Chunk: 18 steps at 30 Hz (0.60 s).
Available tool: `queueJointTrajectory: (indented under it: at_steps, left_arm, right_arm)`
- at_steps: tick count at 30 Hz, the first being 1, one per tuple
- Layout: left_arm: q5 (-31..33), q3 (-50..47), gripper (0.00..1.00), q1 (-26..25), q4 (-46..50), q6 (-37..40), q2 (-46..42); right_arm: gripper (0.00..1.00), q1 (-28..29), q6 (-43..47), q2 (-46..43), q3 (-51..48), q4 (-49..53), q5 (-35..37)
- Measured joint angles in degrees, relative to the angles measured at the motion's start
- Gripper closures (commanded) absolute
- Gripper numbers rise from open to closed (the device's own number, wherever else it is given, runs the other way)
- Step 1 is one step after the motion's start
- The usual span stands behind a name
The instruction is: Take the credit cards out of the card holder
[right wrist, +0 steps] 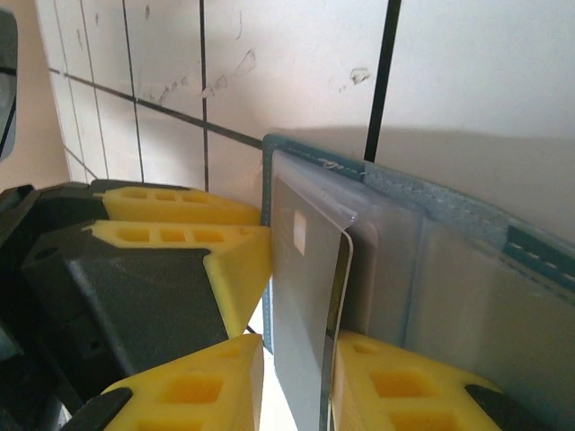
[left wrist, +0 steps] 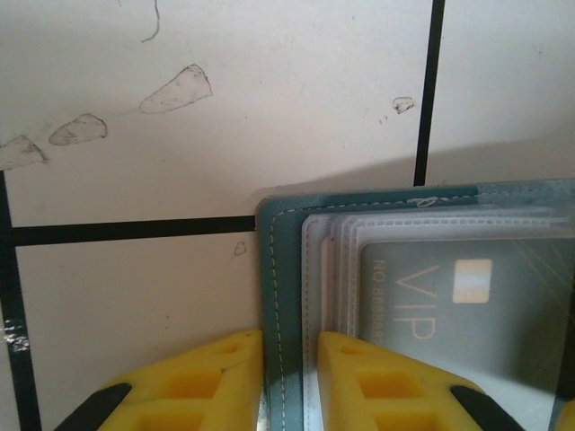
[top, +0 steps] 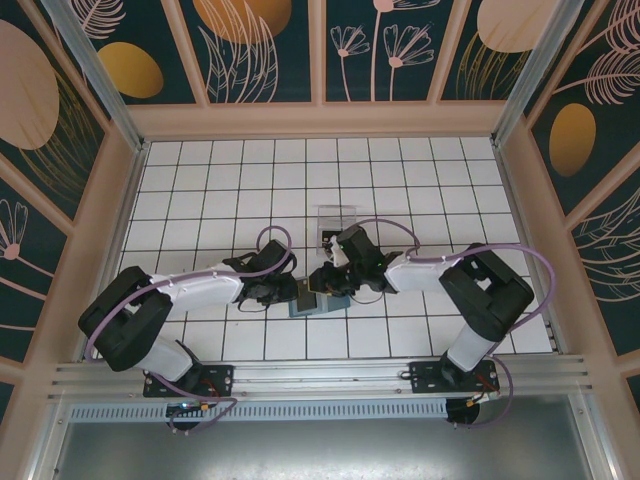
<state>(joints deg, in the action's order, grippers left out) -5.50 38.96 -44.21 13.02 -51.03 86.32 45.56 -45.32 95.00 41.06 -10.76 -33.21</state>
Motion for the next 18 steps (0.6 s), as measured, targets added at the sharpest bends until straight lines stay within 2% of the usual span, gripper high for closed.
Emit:
queueJointTrajectory:
  at_steps: [18]
  left_arm:
    - [0.2, 1.0, 0.77, 0.0, 1.1, 0.4, 0.8]
  right_arm:
    - [0.74, 0.0, -1.8, 1.9, -2.7, -7.0, -2.5]
